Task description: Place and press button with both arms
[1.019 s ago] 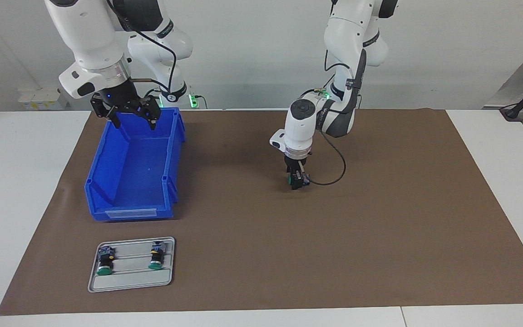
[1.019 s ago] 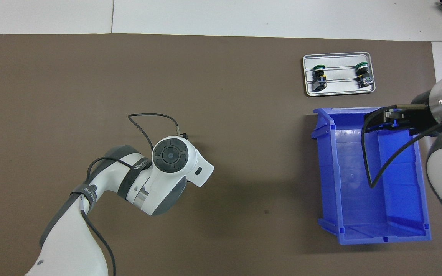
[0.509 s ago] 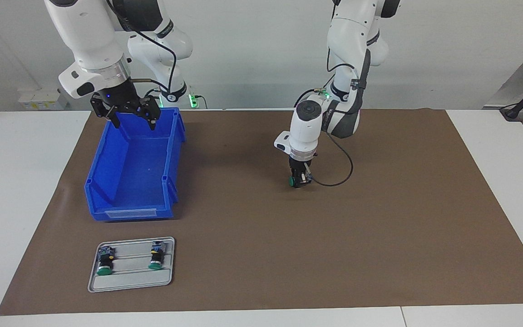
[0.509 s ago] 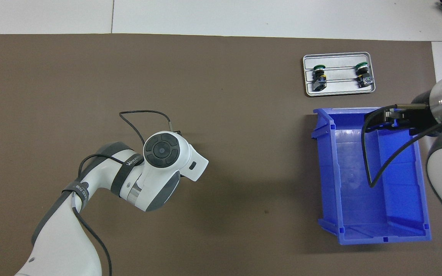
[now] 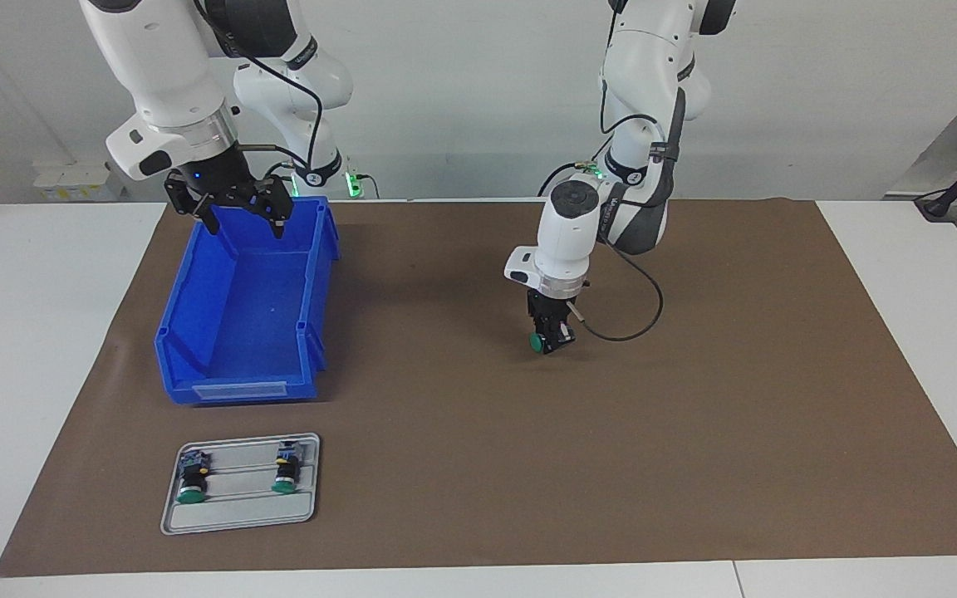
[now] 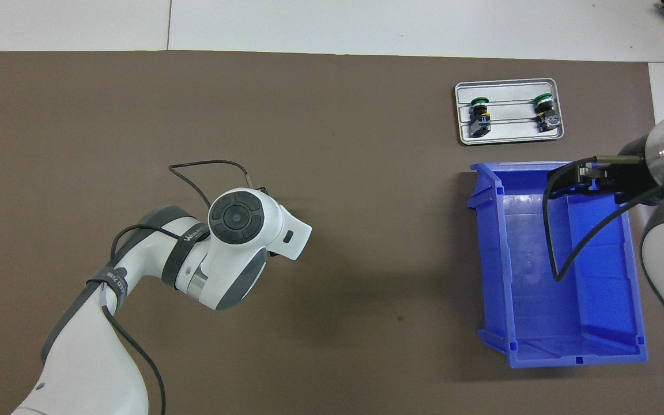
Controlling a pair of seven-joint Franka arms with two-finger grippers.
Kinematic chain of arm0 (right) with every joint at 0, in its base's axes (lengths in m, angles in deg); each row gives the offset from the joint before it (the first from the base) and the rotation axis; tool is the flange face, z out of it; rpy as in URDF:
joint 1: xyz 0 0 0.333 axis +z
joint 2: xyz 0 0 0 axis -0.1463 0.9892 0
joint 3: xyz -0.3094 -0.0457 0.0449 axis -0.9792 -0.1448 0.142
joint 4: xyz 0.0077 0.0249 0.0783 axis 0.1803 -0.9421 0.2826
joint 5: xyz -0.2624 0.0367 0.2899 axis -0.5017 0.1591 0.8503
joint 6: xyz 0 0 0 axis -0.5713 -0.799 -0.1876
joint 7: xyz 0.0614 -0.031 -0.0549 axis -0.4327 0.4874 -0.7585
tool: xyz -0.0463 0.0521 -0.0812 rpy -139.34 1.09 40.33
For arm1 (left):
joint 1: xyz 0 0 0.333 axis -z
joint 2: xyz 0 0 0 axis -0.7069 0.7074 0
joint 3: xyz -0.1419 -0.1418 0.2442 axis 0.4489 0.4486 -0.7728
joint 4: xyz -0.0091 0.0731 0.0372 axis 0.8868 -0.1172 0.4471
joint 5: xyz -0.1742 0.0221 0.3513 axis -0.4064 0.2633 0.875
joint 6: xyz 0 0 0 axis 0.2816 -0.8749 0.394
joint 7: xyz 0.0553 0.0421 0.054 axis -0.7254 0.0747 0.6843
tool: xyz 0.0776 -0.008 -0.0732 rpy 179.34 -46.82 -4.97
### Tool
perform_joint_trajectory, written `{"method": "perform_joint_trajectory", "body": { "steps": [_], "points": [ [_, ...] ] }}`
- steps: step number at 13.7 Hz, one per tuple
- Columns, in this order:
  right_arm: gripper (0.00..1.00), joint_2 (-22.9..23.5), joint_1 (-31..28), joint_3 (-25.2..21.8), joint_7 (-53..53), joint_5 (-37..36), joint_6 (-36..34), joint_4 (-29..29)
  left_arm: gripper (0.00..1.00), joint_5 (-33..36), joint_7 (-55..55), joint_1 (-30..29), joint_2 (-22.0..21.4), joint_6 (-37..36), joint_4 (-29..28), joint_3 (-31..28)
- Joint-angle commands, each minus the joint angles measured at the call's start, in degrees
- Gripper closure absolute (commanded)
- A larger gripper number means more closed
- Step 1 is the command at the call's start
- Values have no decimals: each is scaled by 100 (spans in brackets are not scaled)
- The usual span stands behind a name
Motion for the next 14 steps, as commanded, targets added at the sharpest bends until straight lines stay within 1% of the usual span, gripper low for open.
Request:
{"method": "perform_joint_trajectory", "body": {
  "steps": [1, 3, 6, 7, 8, 9, 10, 11, 12, 13, 14],
  "points": [
    [0, -88, -58, 52, 74, 120, 35, -112, 100, 7, 149, -168, -151, -607, 372, -16],
    [0, -88, -66, 52, 66, 129, 35, -112, 100, 7, 368, -177, -345, -671, 356, -42],
    [0, -88, -75, 52, 66, 129, 35, -112, 100, -1, 352, -379, -468, -758, 382, -51],
    [0, -88, -67, 52, 66, 129, 44, -112, 100, -1, 265, -519, -512, -976, 408, -34],
    [0, -88, -66, 52, 66, 129, 35, -112, 100, -149, -76, -807, -539, -1100, 426, 36],
    [0, -88, -66, 52, 66, 129, 35, -112, 100, -760, -653, -1045, -617, -1136, 452, 54],
    [0, -88, -75, 52, 74, 129, 35, -112, 100, -1593, -1251, -1195, -740, -1250, 496, -24],
    [0, -88, -75, 52, 66, 129, 35, -112, 100, -2201, -1805, -1388, -828, -1451, 496, -60],
    [0, -88, -75, 52, 66, 129, 35, -103, 100, -2590, -2228, -1686, -899, -1679, 461, -60],
    [0, -88, -67, 52, 66, 129, 35, -103, 100, -2838, -2519, -1907, -960, -1838, 409, -51],
    [0, -88, -66, 52, 66, 129, 35, -112, 100, -3032, -2766, -2013, -987, -1892, 356, -51]
  ]
}}
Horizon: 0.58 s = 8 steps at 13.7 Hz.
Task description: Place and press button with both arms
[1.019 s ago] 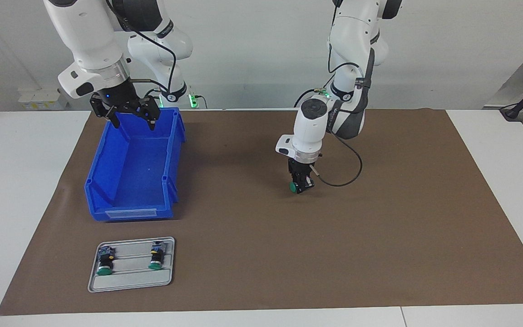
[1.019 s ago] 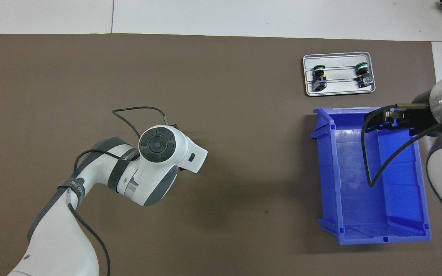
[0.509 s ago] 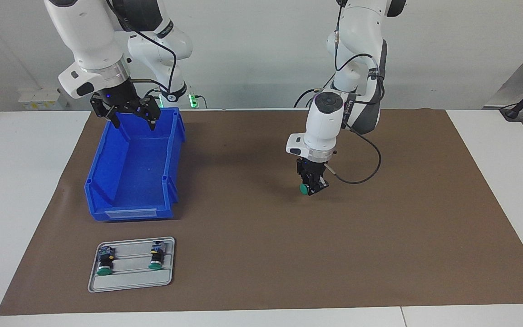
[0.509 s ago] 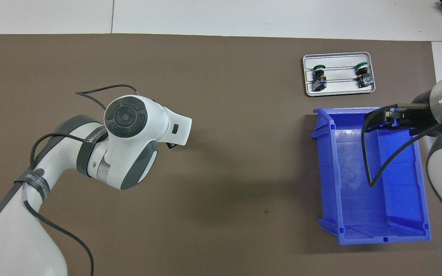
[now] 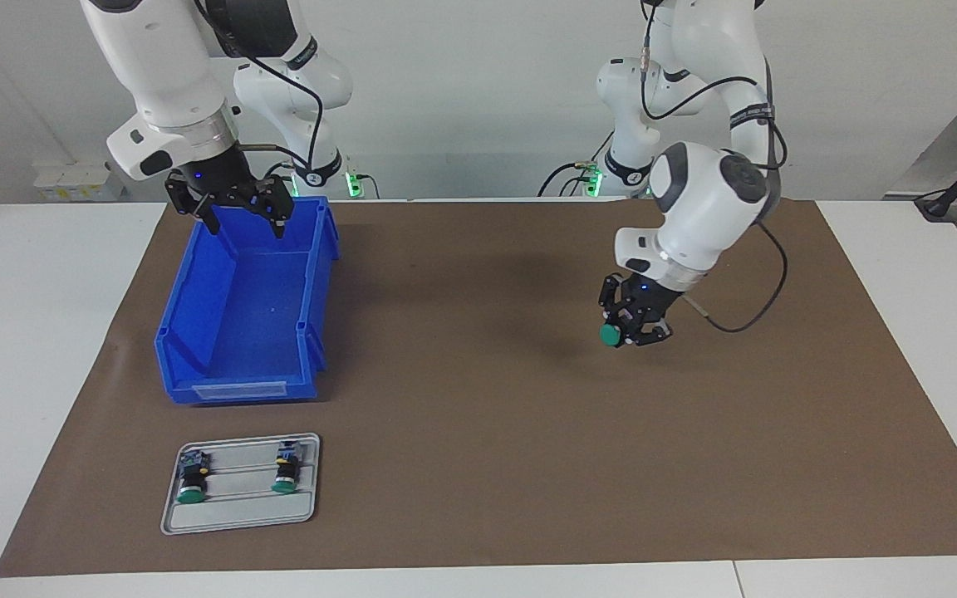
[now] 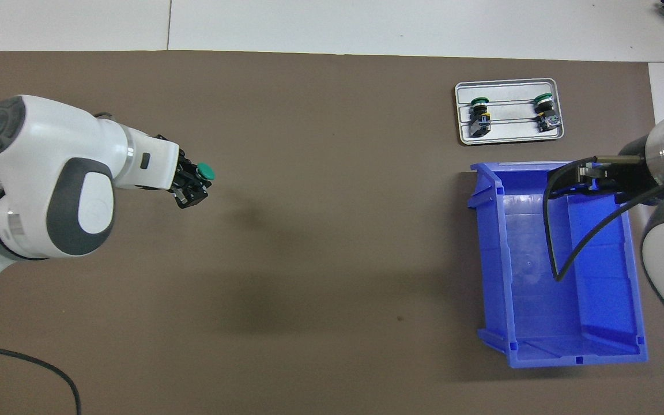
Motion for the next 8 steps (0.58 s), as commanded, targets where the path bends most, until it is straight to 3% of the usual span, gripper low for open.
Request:
{"method": "perform_joint_trajectory", "body": {
  "steps": [1, 4, 8],
  "points": [
    [0, -88, -69, 44, 66, 127, 35, -111, 100, -656, -675, -365, -237, -203, -265, 62],
    [0, -88, -77, 44, 66, 127, 35, -112, 100, -1814, -1527, -638, -517, 16, -888, 53],
    [0, -88, -77, 44, 66, 127, 35, -112, 100, -3318, -3231, -665, -1080, 1236, -2408, 53]
  ]
}}
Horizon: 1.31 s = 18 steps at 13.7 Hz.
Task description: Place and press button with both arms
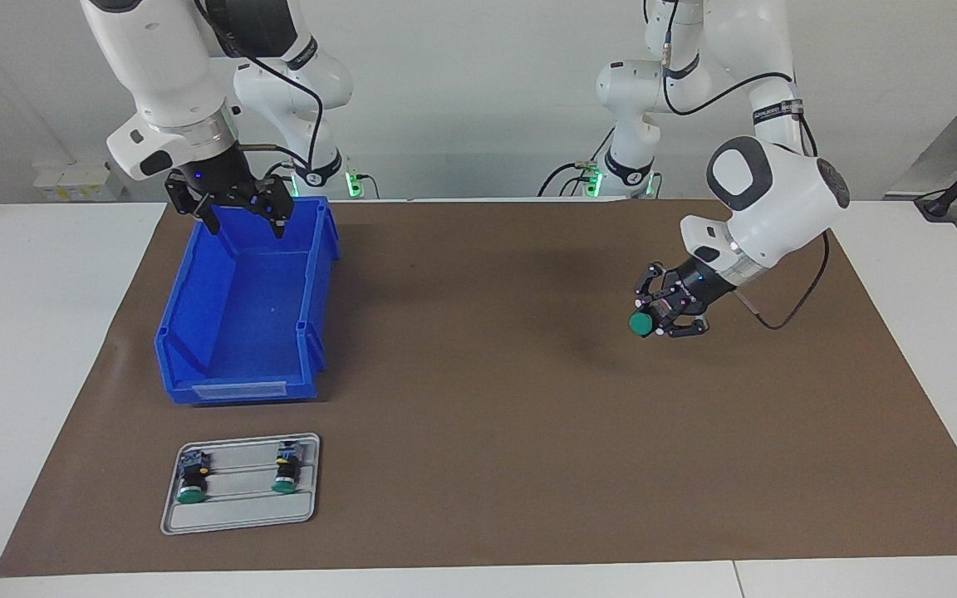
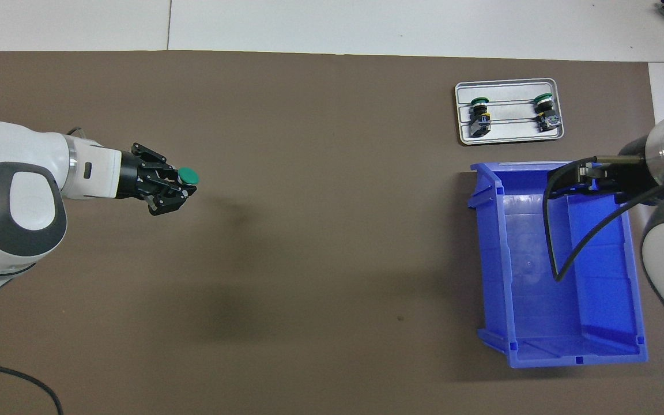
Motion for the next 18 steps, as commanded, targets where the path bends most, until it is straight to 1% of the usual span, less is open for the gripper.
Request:
{"method": "perform_joint_trajectory", "body": {
  "steps": [1, 3, 4, 5, 7, 10, 11, 12, 13, 14, 15, 17, 18],
  "points": [
    [0, -88, -69, 44, 66, 127, 35, -111, 100, -739, -921, 3, -634, 729, -1145, 56],
    [0, -88, -69, 44, 66, 127, 35, -111, 100, -898, -1107, -14, -714, 704, -1339, 56],
    [0, -88, -69, 44, 66, 127, 35, -111, 100, -1151, -1168, 21, -740, 703, -1410, 65],
    [0, -88, -77, 44, 74, 127, 35, -111, 100, -1624, -1395, 38, -749, 703, -1480, 74],
    [0, -88, -69, 44, 74, 127, 35, -103, 100, -2696, -2281, 126, -749, 686, -1682, 83],
    [0, -88, -69, 44, 66, 127, 35, -111, 100, -4137, -3372, 275, -565, 677, -1832, 83],
    [0, -88, -77, 44, 66, 127, 44, -111, 100, -4560, -3566, 354, -530, 660, -1832, 83],
    [0, -88, -77, 44, 66, 127, 35, -111, 99, -5069, -3751, 372, -442, 590, -1789, 83],
    [0, -88, -77, 44, 66, 127, 44, -111, 94, -5648, -3979, 381, -372, 424, -1762, 83],
    [0, -88, -77, 44, 66, 127, 35, -111, 93, -6176, -4356, 407, -223, 187, -1753, 83],
    [0, -88, -69, 44, 66, 127, 35, -111, 93, -6555, -4855, 408, 13, -15, -1727, 83],
    [0, -88, -77, 44, 66, 127, 35, -111, 93, -6953, -5351, 503, 418, -79, -1596, 91],
    [0, -88, -77, 44, 66, 127, 35, -111, 92, -7164, -5396, 583, 489, -96, -1508, 91]
  ]
}}
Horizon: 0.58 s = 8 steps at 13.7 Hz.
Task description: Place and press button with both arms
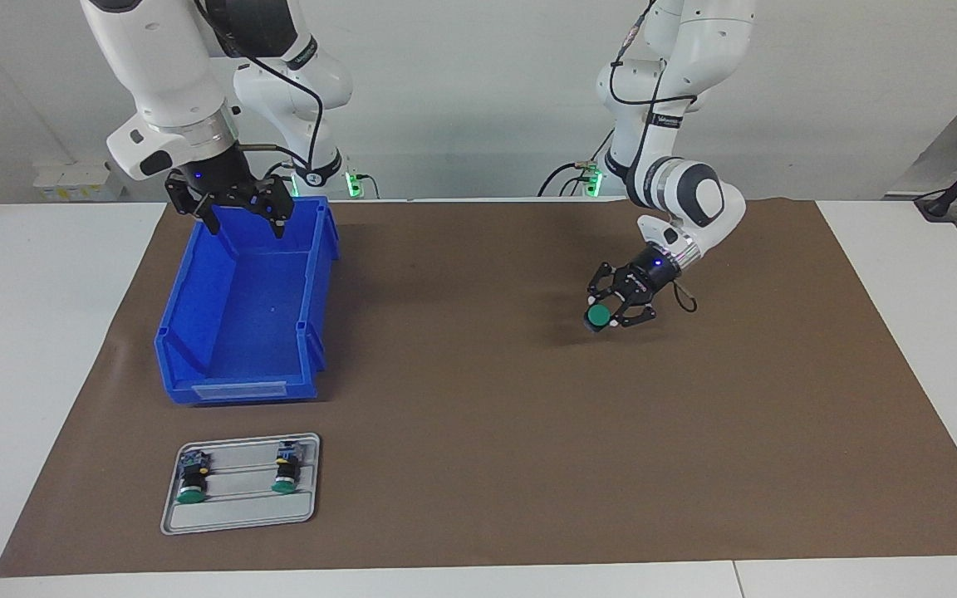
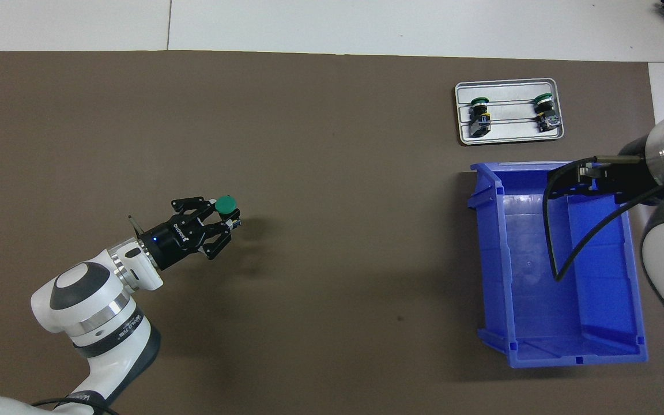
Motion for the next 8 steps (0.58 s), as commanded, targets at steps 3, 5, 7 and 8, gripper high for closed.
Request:
{"method": "perform_joint_trajectory", "body": {
  "steps": [3, 5, 7, 8],
  "points": [
    [0, -88, -77, 44, 66, 127, 35, -111, 87, -546, -847, 349, 439, -316, 171, -66],
    [0, -88, -77, 44, 74, 127, 35, -111, 86, -555, -1138, 462, 467, -475, 14, -66],
    [0, -88, -69, 44, 66, 127, 35, -111, 86, -546, -1507, 525, 441, -545, -171, -66],
    [0, -88, -69, 44, 66, 127, 35, -111, 86, -546, -1604, 525, 405, -693, -259, -66]
  ]
}}
